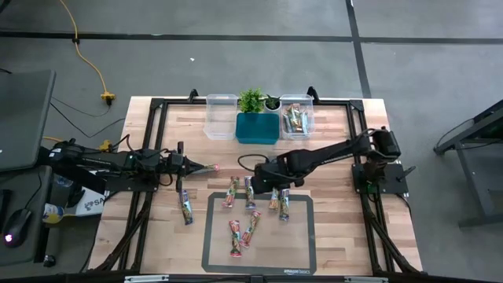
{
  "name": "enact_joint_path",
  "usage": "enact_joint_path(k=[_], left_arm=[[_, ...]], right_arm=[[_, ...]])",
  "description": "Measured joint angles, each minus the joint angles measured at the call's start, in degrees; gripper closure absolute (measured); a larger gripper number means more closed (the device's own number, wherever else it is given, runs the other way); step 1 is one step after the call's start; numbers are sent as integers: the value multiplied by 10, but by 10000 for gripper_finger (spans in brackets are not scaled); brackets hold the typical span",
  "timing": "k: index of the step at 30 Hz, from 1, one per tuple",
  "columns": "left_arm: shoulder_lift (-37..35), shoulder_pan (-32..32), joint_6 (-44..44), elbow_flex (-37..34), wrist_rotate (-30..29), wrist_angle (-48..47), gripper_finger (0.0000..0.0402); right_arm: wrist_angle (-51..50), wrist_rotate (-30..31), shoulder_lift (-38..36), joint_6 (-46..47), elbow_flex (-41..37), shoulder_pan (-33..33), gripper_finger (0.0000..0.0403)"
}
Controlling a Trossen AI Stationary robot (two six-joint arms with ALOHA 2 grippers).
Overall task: Pick and place Granola Bars by type
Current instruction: Put the yellow granola bar into the right transparent bin
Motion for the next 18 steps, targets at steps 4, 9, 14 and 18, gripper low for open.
enact_joint_path(k=[4, 9, 14, 18], left_arm=[[0, 0, 0, 0, 0, 0, 400], [0, 0, 0, 0, 0, 0, 400], [0, 0, 0, 0, 0, 0, 400], [0, 0, 0, 0, 0, 0, 400]], right_arm=[[-25, 22, 0, 31, 0, 12, 258], [-26, 42, 4, 60, 0, 21, 228], [-21, 43, 24, 77, 0, 26, 199], [-12, 47, 38, 89, 0, 27, 191]])
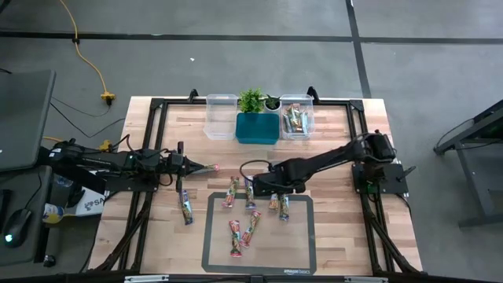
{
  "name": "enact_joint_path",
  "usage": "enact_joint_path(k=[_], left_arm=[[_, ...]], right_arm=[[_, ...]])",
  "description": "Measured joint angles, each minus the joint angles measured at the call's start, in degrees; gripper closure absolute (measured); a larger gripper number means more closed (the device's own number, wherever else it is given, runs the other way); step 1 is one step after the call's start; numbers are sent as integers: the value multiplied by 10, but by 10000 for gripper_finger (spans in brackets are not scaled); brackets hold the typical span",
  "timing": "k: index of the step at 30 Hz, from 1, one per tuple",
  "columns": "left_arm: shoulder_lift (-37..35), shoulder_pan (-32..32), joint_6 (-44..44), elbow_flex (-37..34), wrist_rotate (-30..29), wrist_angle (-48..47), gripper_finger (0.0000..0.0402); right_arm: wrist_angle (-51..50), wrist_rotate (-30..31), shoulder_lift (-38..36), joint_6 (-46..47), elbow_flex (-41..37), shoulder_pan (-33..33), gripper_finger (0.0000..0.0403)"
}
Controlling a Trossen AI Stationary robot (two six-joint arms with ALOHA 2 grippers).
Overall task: Pick and place Granola Bars by type
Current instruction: Put the yellow granola bar into the right transparent bin
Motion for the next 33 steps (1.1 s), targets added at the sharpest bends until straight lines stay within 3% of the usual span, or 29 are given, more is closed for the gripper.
enact_joint_path(k=[24, 33], left_arm=[[0, 0, 0, 0, 0, 0, 400], [0, 0, 0, 0, 0, 0, 400]], right_arm=[[-24, 28, 21, 38, -1, 3, 203], [61, 18, 20, 59, -62, 2, 203]])
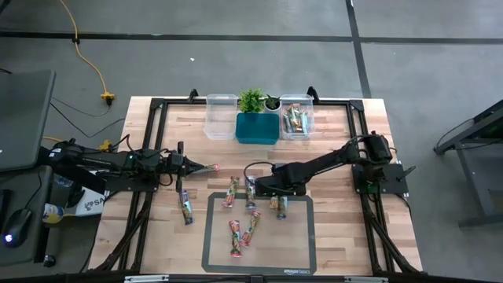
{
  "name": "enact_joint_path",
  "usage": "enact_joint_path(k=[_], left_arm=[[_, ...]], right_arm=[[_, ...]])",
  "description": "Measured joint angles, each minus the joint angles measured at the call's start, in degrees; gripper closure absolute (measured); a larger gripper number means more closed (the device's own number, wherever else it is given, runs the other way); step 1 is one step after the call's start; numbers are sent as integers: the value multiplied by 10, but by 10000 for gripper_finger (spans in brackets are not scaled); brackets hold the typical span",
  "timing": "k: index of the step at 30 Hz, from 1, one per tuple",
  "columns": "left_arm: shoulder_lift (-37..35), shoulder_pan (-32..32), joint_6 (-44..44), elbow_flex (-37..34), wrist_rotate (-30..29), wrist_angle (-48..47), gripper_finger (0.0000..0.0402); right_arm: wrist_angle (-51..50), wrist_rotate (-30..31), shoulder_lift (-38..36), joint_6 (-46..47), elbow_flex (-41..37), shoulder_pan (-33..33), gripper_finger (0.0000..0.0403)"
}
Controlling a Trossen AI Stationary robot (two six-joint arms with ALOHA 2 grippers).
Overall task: Pick and place Granola Bars by type
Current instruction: Put the yellow granola bar into the right transparent bin
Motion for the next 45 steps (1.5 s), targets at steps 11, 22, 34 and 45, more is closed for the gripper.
enact_joint_path(k=[11, 22, 34, 45], left_arm=[[0, 0, 0, 0, 0, 0, 400], [0, 0, 0, 0, 0, 0, 400], [0, 0, 0, 0, 0, 0, 400], [0, 0, 0, 0, 0, 0, 400]], right_arm=[[30, 2, 1, -3, -9, -9, 203], [27, -7, 1, -26, -9, -23, 235], [22, -10, 1, -42, -10, -23, 316], [25, -10, 1, -58, -10, -23, 364]])
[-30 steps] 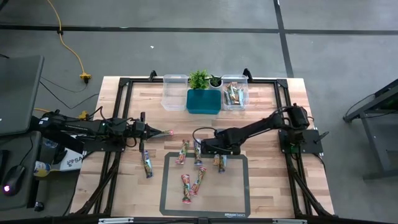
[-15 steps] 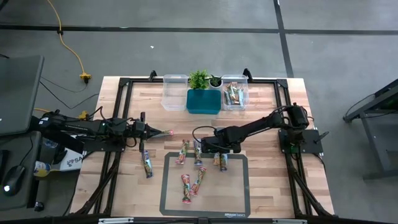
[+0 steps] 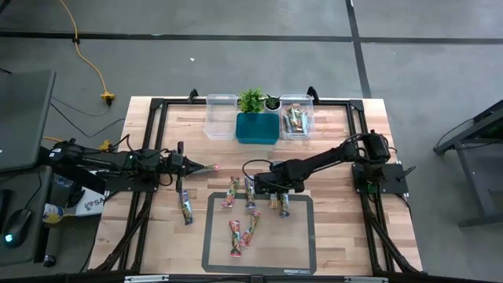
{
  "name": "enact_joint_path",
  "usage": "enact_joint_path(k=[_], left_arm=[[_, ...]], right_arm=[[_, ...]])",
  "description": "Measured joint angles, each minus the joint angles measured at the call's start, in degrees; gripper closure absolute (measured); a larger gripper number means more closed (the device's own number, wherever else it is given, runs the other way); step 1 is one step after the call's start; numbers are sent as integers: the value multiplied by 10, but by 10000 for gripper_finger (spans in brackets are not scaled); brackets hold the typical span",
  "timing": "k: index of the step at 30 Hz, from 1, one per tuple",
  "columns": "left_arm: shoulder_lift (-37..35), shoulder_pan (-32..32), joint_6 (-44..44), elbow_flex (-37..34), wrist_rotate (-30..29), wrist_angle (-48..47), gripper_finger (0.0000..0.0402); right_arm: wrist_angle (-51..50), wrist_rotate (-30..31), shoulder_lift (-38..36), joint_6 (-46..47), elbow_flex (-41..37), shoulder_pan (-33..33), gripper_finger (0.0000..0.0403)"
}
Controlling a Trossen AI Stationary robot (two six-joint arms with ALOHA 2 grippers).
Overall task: Pick and place Granola Bars by type
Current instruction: Put the yellow granola bar into the right transparent bin
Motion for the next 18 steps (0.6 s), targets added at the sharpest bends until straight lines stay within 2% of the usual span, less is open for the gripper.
enact_joint_path(k=[18], left_arm=[[0, 0, 0, 0, 0, 0, 400]], right_arm=[[94, 3, -2, -50, 0, 0, 374]])
